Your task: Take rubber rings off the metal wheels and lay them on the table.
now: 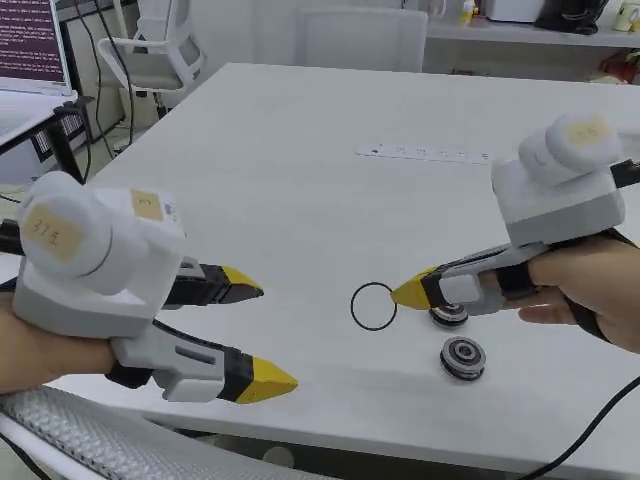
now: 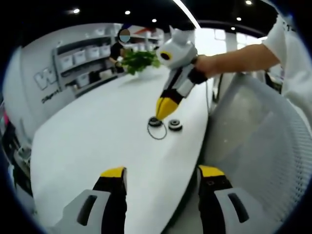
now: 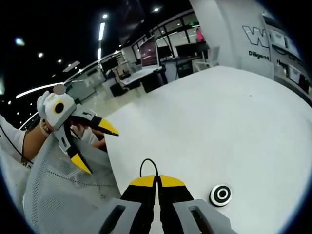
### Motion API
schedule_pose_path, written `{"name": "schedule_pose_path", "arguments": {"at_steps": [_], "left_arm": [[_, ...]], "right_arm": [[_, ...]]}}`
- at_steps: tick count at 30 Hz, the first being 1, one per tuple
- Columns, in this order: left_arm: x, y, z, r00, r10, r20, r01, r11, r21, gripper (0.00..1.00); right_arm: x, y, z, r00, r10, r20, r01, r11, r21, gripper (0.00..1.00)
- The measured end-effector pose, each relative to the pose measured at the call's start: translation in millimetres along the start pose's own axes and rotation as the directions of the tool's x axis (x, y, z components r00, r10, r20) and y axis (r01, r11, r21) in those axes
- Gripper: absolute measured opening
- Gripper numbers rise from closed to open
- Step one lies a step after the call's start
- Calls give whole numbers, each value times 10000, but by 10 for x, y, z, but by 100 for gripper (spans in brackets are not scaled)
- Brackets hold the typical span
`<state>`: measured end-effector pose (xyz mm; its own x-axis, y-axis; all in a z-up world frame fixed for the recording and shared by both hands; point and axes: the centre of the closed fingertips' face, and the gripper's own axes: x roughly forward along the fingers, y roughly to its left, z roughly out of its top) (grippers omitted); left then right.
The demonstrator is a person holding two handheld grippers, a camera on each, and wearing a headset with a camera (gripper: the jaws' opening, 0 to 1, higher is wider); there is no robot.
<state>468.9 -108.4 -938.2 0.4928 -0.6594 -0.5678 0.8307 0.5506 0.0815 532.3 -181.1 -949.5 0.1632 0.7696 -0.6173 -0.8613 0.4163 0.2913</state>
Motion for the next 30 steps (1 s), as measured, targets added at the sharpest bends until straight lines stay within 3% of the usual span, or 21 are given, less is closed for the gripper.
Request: {"name": "schedule_pose_path", "arguments": {"at_steps": [7,13,16,30], "left_arm": [[-3,39,-22,9998,181,-21,-181,9998,-83,58],[-15,94,-21,9991,418,85,-416,9988,-246,56],[-3,79,-37,9996,280,4,-279,9991,-332,56],[18,47,-103,9995,74,-294,-81,9997,-235,59]], "right_arm": [[195,-33,-107,9991,-241,-342,238,9997,-89,0],[286,-102,-251,9989,-386,-284,394,9988,291,0],[321,-144,-339,9968,-554,-584,564,9983,165,0],[411,-313,-451,9906,-1007,-924,1016,9948,50,3]]}}
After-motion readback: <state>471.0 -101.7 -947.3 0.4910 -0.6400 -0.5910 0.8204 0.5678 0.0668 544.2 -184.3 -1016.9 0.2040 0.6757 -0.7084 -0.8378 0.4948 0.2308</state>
